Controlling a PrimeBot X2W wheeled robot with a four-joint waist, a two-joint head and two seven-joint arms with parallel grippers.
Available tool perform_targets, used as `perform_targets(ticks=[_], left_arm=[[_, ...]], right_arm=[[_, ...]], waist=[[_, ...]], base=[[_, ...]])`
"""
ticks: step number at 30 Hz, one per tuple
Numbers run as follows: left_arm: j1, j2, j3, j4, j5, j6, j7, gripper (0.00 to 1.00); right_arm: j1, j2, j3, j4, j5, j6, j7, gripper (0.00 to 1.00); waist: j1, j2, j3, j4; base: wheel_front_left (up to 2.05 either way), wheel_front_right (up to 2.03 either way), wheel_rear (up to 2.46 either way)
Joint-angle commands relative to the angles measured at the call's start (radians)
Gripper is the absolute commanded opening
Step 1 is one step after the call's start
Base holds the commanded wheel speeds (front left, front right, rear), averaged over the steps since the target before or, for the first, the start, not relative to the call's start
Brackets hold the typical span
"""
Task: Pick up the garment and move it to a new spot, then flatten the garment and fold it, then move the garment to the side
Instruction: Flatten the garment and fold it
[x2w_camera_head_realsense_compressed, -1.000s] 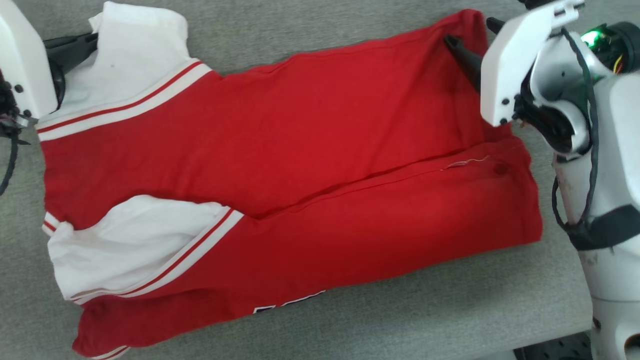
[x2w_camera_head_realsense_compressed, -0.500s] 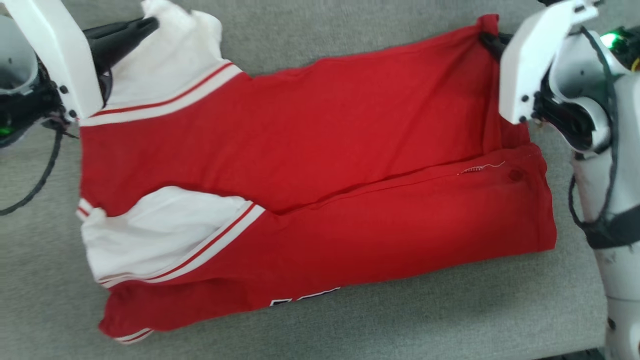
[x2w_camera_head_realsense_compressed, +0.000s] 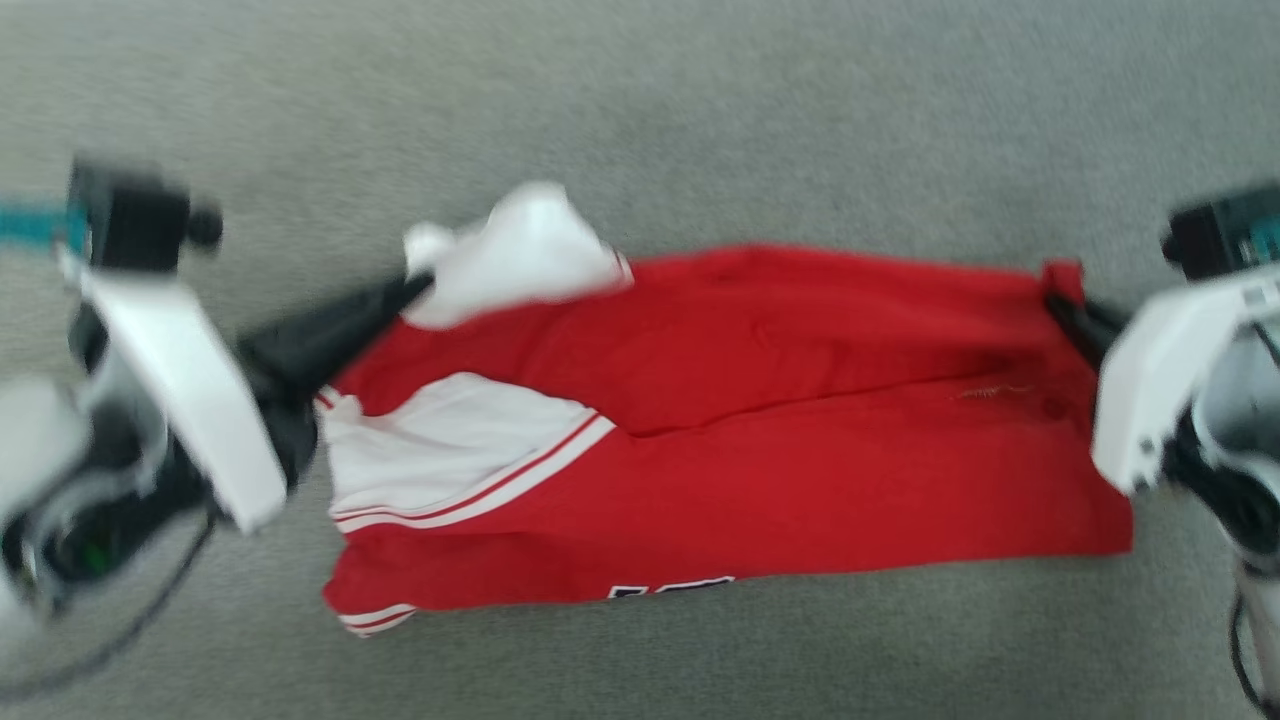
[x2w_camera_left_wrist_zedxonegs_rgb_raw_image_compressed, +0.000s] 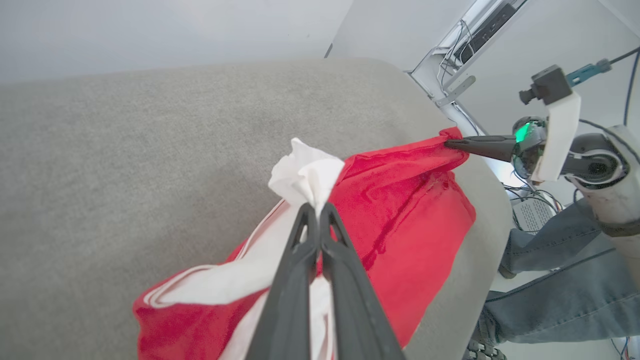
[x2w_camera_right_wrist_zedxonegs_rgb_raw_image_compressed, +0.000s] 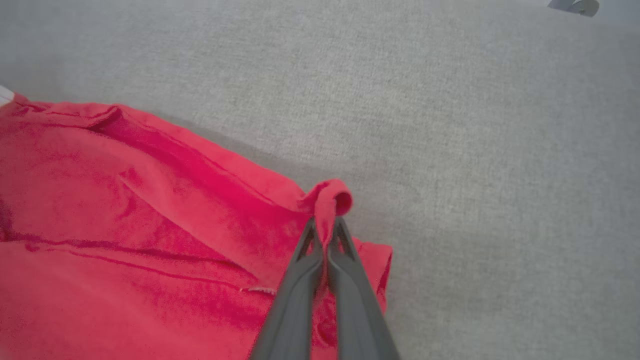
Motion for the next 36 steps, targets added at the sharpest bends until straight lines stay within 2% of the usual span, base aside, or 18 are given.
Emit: perform_targets(ticks=[1, 8, 11, 15, 17, 19, 23, 24, 25, 26, 27, 29, 30, 31, 32, 33, 36], left_arm=[[0.043, 0.014, -0.006, -0.027, 0.007, 0.002, -0.038, 0.00], [0.269, 0.084, -0.030, -0.105, 0.009, 0.002, -0.227, 0.00], [0.351, 0.076, -0.036, -0.121, -0.001, 0.002, -0.256, 0.00], [0.426, 0.025, -0.039, -0.063, 0.020, 0.002, -0.271, 0.00], [0.452, -0.043, -0.041, 0.011, 0.014, 0.002, -0.274, 0.00], [0.459, -0.084, -0.039, 0.051, -0.002, 0.002, -0.275, 0.00], [0.453, -0.119, -0.040, 0.111, 0.017, 0.002, -0.276, 0.00], [0.452, -0.120, -0.040, 0.123, 0.028, 0.002, -0.277, 0.00], [0.451, -0.121, -0.039, 0.131, 0.034, 0.002, -0.278, 0.00], [0.453, -0.121, -0.035, 0.137, 0.035, 0.002, -0.279, 0.12], [0.457, -0.121, -0.028, 0.141, 0.045, 0.002, -0.279, 0.29], [0.473, -0.124, -0.002, 0.138, 0.058, 0.002, -0.280, 0.59], [0.473, -0.124, -0.002, 0.138, 0.058, 0.002, -0.280, 0.59], [0.483, -0.127, 0.030, 0.140, 0.064, 0.002, -0.280, 0.73], [0.499, -0.129, 0.064, 0.143, 0.079, 0.002, -0.281, 0.93], [0.522, -0.136, 0.100, 0.147, 0.098, 0.002, -0.280, 1.00], [0.607, -0.177, 0.224, 0.164, 0.152, 0.002, -0.280, 1.00]], right_arm=[[0.045, -0.008, -0.018, -0.028, 0.010, 0.000, 0.007, 0.00], [0.252, -0.003, -0.137, -0.158, 0.025, 0.000, 0.029, 0.00], [0.315, 0.013, -0.177, -0.191, 0.023, 0.000, 0.038, 0.00], [0.367, 0.030, -0.203, -0.180, -0.002, 0.000, 0.038, 0.00], [0.361, 0.048, -0.206, -0.124, -0.009, 0.000, 0.015, 0.00], [0.343, 0.060, -0.194, -0.080, -0.017, 0.000, -0.004, 0.00], [0.308, 0.072, -0.174, -0.013, -0.025, 0.000, -0.041, 0.00], [0.301, 0.074, -0.170, -0.004, -0.022, 0.000, -0.051, 0.07], [0.297, 0.074, -0.169, 0.001, -0.019, 0.000, -0.060, 0.37], [0.294, 0.072, -0.171, 0.002, -0.018, 0.000, -0.070, 0.85], [0.297, 0.069, -0.174, 0.000, -0.016, 0.000, -0.074, 1.00], [0.315, 0.063, -0.187, -0.017, -0.007, 0.000, -0.063, 1.00], [0.315, 0.063, -0.187, -0.017, -0.007, 0.000, -0.063, 1.00], [0.321, 0.057, -0.202, -0.032, -0.006, 0.000, -0.065, 1.00], [0.325, 0.057, -0.220, -0.046, -0.001, 0.000, -0.062, 1.00], [0.336, 0.058, -0.236, -0.060, 0.003, 0.000, -0.053, 1.00], [0.360, 0.060, -0.291, -0.077, 0.003, 0.000, -0.026, 1.00]], waist=[[0.0000, 0.0000, -0.045, 0.039], [0.0000, 0.0000, -0.079, 0.075], [0.0000, 0.0000, -0.081, 0.088], [0.0000, 0.0000, -0.071, 0.101], [0.0000, 0.0000, -0.062, 0.105], [0.0000, 0.0000, -0.056, 0.103], [0.0000, 0.0000, -0.051, 0.094], [0.0000, 0.0000, -0.051, 0.093], [0.0000, 0.0000, -0.051, 0.092], [0.0000, 0.0000, -0.053, 0.091], [0.0000, 0.0000, -0.055, 0.091], [0.0000, 0.0000, -0.062, 0.094], [0.0000, 0.0000, -0.062, 0.094], [0.0000, 0.0000, -0.065, 0.099], [0.0000, 0.0000, -0.069, 0.103], [0.0000, 0.0000, -0.073, 0.109], [0.0000, 0.0000, -0.085, 0.129]], base=[[0.00, 0.00, 0.00], [0.00, 0.00, 0.00], [0.00, 0.00, 0.00], [0.00, 0.00, 0.00], [0.00, 0.00, 0.00], [0.00, 0.00, 0.00], [0.00, 0.00, 0.00], [0.00, 0.00, 0.00], [0.00, 0.00, 0.00], [0.00, 0.00, 0.00], [0.00, 0.00, 0.00], [0.00, 0.00, 0.00], [0.00, 0.00, 0.00], [0.00, 0.00, 0.00], [0.00, 0.00, 0.00], [0.00, 0.00, 0.00], [0.00, 0.00, 0.00]])
